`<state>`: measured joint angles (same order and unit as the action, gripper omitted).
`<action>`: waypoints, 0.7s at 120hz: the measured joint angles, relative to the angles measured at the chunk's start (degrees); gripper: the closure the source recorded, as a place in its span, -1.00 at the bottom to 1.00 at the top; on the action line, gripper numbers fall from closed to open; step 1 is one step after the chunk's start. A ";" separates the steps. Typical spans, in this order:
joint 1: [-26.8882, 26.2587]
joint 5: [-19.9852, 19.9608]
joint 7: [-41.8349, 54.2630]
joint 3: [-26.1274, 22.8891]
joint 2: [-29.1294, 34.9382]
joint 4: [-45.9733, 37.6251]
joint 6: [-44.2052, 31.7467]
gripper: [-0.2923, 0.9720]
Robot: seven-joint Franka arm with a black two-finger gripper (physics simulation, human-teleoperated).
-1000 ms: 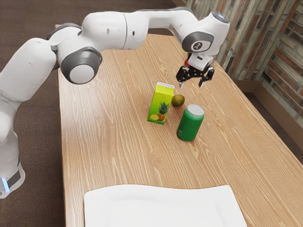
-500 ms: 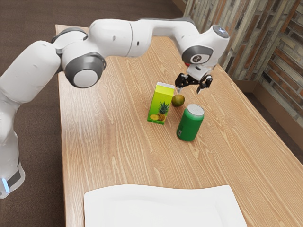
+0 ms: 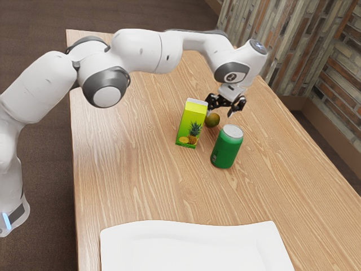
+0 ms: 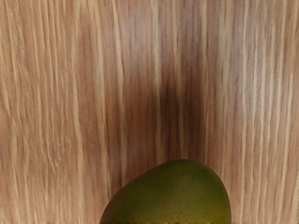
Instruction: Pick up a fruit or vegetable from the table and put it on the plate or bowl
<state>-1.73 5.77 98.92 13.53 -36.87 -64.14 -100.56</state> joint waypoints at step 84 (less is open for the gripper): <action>1.62 -2.25 0.82 -0.06 -1.52 -1.28 -0.05 -0.52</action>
<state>-0.10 3.52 99.73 13.47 -38.39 -65.41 -100.61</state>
